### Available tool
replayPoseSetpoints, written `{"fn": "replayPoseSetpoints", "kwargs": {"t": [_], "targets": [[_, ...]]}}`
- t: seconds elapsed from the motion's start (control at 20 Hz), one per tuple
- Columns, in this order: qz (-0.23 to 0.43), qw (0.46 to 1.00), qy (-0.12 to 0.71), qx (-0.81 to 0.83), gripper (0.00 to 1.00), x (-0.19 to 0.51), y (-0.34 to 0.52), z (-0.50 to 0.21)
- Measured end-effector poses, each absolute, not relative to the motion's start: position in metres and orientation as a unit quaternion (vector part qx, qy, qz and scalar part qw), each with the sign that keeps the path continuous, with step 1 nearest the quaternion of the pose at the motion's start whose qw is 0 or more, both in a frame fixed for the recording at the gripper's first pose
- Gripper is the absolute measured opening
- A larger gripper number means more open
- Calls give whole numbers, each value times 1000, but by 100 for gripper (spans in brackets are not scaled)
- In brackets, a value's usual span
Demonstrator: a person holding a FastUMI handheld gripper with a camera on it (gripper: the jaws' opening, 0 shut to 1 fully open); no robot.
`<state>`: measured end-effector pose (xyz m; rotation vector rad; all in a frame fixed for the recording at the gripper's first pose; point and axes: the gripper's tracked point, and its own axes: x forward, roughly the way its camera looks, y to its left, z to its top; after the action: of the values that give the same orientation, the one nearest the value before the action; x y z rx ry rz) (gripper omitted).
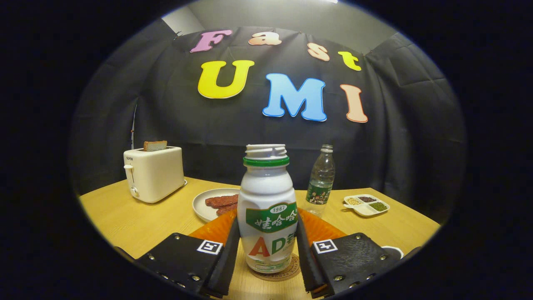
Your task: Take the bottle from table, then pour the juice into the cup, finally place the bottle on the coaster
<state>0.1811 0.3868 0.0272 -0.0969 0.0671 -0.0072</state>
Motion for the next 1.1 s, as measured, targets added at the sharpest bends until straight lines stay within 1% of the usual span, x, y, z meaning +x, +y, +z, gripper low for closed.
{"fn": "replayPoseSetpoints", "kwargs": {"t": [0.15,0.55,0.65,0.75,0.95,1.05,1.1], "targets": [[-2,998,49,-49,64,185,383,15],[4,999,40,-32,65,185,379,16],[4,999,34,-24,67,183,377,16],[3,999,31,-15,67,182,375,15],[0,999,45,-16,71,182,372,7],[2,999,50,-21,78,182,373,3],[0,998,52,-25,79,180,372,3]]}}
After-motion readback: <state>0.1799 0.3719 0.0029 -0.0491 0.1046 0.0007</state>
